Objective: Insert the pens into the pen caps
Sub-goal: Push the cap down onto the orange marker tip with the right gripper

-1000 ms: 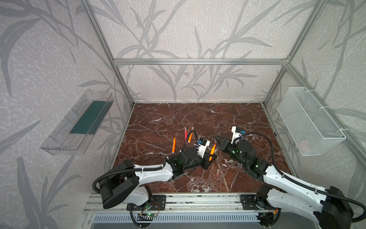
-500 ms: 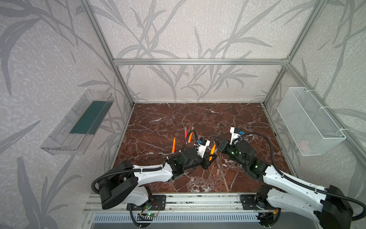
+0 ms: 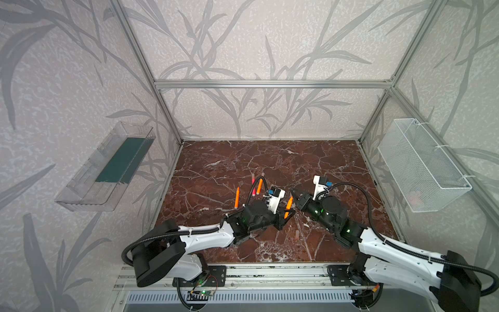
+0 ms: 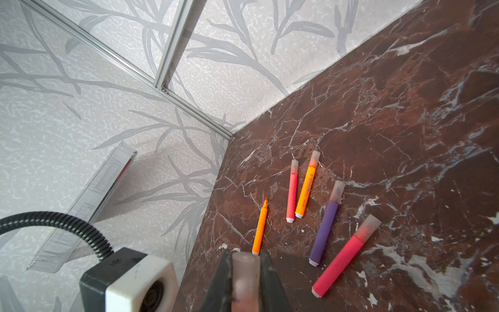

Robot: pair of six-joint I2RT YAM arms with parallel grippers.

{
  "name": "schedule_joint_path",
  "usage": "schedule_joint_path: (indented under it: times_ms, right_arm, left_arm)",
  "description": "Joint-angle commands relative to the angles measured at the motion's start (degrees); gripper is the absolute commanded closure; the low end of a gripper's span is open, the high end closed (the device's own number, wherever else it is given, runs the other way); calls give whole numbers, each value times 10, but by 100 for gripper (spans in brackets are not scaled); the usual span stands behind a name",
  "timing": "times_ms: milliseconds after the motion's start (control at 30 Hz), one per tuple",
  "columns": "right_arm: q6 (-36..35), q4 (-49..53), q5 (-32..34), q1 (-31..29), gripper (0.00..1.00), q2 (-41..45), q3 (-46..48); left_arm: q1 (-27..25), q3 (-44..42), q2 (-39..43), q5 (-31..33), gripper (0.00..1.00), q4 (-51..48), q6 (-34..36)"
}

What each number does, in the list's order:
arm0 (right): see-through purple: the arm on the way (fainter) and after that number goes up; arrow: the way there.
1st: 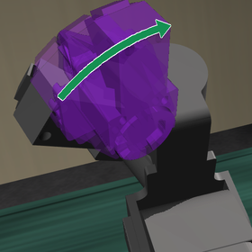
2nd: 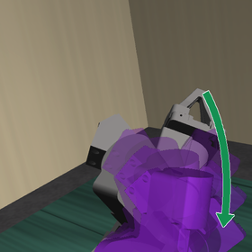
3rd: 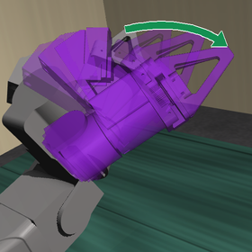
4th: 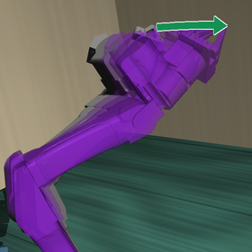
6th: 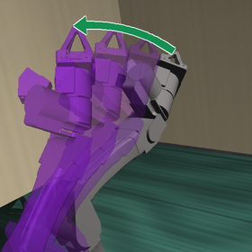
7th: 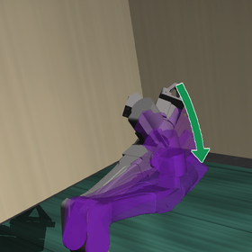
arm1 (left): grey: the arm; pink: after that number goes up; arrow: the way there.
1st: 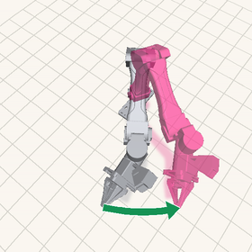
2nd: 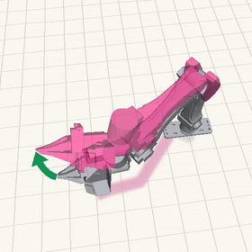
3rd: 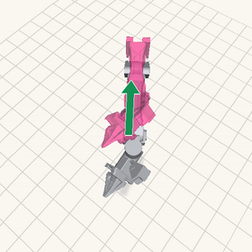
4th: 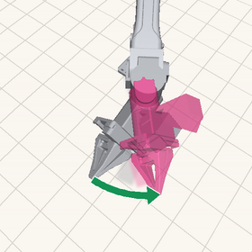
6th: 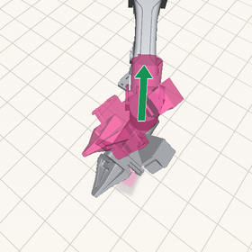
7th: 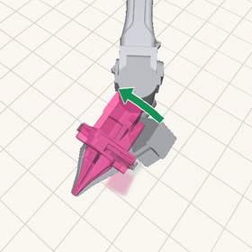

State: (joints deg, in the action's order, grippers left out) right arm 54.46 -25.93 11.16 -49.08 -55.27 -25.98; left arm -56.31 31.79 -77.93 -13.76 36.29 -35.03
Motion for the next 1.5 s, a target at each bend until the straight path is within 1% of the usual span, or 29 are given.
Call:
schedule_joint_path:
  times_ms: [0,33,200,367,467,667,833,967,1067,1100,1233,1300,1467]
  right_arm:
    - [-6,7,-24,-19,100,2,20]
    - [-8,6,-25,-21,100,2,21]
    - [-11,12,-22,-26,92,17,28]
    - [-7,9,-18,-26,88,39,43]
    - [-8,11,-18,-26,81,50,45]
    - [-8,17,-13,-26,79,64,51]
    - [-14,24,-6,-26,73,79,54]
    - [-16,31,-4,-26,66,92,54]
    - [-25,47,3,-26,57,105,52]
    - [-27,50,8,-26,56,111,54]
    - [-22,57,50,-26,54,141,72]
    - [-26,81,65,-25,52,166,74]
    - [-42,105,64,-25,52,211,80]
  left_arm:
    - [12,9,27,-30,100,90,-17]
    - [12,9,30,-32,100,92,-18]
    - [13,8,40,-38,100,99,-11]
    - [13,-3,45,-36,100,120,-13]
    - [13,0,42,-39,100,123,-12]
    - [13,-3,40,-37,100,131,-13]
    - [13,-5,38,-30,100,127,-10]
    - [13,-5,34,-33,100,133,-15]
    - [13,-4,37,-33,100,127,-11]
    - [13,-5,36,-32,100,128,-10]
    - [13,-9,37,-34,100,129,-13]
    - [13,-8,37,-35,100,127,-12]
    - [13,-7,32,-34,100,125,-7]
